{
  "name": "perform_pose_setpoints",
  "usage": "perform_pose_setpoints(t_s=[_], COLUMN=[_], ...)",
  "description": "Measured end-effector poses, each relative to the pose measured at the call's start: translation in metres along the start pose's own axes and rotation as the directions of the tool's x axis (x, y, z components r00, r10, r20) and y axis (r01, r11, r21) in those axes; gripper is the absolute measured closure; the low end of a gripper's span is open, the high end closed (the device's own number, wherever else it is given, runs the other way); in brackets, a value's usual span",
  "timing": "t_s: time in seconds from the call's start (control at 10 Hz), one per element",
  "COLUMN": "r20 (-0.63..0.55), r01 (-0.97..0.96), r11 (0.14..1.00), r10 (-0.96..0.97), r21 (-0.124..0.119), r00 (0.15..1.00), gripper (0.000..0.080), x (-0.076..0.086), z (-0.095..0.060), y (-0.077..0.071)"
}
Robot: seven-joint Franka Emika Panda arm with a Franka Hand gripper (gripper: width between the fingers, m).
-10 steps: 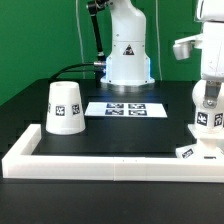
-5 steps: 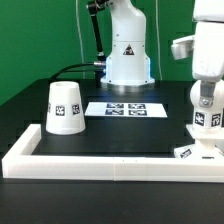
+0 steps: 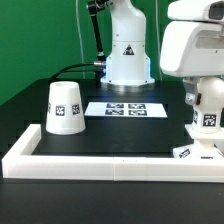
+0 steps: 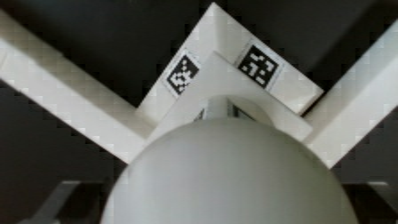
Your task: Assemble lamp
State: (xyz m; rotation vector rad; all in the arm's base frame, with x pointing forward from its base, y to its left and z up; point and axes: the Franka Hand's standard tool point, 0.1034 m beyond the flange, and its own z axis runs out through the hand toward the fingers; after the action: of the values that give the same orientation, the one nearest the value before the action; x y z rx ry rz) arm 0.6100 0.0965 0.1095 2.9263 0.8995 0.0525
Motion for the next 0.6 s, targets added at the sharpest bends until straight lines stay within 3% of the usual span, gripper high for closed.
perform_pose_setpoints(t_s=[0.2, 0.6], r20=[0.013, 0.018], r01=[-0.211, -0.428], r11=[0.977, 0.904], r10=[0.211, 0.428], r21=[0.010, 0.005], r00=[0.977, 0.904], gripper=[0.0220, 0.0220], x=[-0.0014, -0.0030], z=[-0.0005, -0.0024], y=[-0.0023, 0.0007])
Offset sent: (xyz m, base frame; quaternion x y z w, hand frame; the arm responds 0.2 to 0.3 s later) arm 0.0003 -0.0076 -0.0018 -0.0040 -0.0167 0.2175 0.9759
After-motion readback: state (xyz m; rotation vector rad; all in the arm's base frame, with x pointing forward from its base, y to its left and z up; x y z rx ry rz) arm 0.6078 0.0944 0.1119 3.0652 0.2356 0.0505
